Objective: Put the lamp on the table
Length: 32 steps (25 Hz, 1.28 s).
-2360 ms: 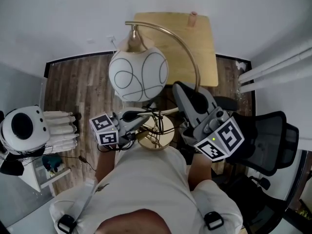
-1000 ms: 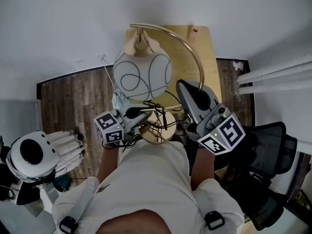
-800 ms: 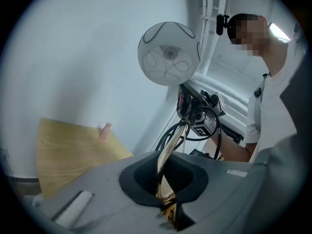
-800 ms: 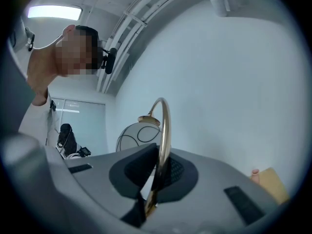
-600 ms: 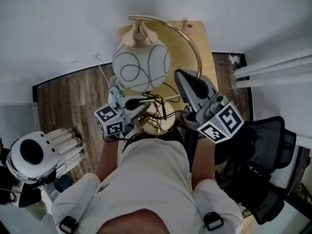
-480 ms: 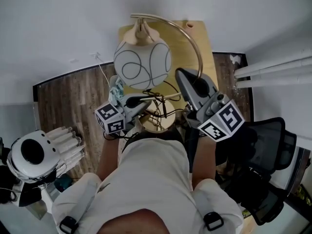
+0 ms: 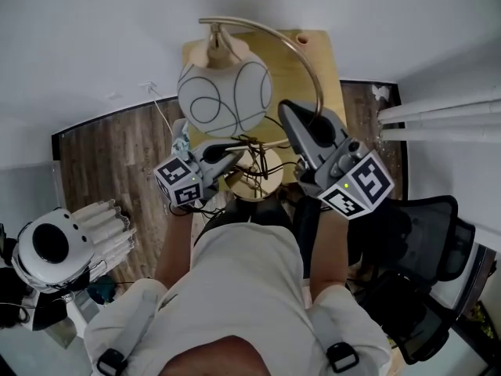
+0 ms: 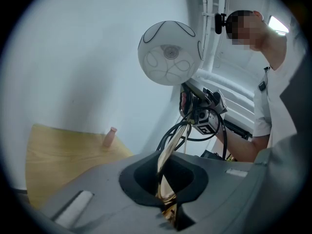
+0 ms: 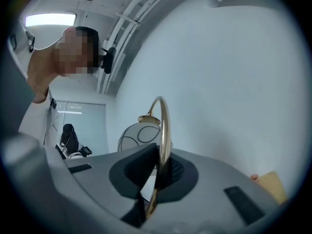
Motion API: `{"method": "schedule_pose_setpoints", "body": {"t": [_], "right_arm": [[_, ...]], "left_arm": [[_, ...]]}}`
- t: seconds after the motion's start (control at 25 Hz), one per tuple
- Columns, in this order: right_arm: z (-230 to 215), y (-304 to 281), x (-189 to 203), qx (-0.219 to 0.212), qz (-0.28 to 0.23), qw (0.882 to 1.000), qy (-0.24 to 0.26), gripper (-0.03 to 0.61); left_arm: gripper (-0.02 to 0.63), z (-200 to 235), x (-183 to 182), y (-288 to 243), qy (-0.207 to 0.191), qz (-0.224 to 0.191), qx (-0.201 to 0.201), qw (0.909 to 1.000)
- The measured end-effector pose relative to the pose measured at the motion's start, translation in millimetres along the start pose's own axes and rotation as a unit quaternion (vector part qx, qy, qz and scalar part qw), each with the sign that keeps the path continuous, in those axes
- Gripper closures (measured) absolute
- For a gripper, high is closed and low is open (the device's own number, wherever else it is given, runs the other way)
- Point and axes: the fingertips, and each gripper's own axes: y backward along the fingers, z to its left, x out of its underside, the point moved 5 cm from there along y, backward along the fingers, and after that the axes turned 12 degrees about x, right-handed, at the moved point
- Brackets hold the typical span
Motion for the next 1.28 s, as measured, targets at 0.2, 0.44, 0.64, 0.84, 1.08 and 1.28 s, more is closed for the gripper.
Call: {"method": "schedule_pose_setpoints", "body": {"t": [0.2, 0.44, 0.64, 0.84, 1.08, 1.28], "right_arm": [[-34, 0, 10, -0.004, 0.006, 1.0, -0.009, 0.577], [-64, -26, 21, -0.005, 0.012, 1.0, -0.016, 0.577], [-83, -32, 32, -0.005, 0.028, 0.999, -0.019, 0.577], [-98, -40, 42, -0.005, 0.038, 0.999, -0.019, 0.577], [-125, -50, 54, -0.001, 0.044, 0.999, -0.022, 0.577], [-134, -56, 64, -0.003, 0.046, 0.999, -0.025, 0.577]], "left_arm": [[0.609, 23, 8, -25, 0.002, 0.002, -0.004, 1.0], [0.609, 63, 5, -34, 0.003, 0.003, -0.004, 1.0], [0.609, 82, 12, -44, 0.003, 0.006, -0.005, 1.0], [0.608, 104, 18, -53, 0.007, 0.006, 0.002, 1.0], [0.607, 133, 24, -70, 0.016, 0.009, 0.005, 0.9998], [0.607, 150, 32, -74, 0.017, 0.011, 0.007, 0.9998]]}}
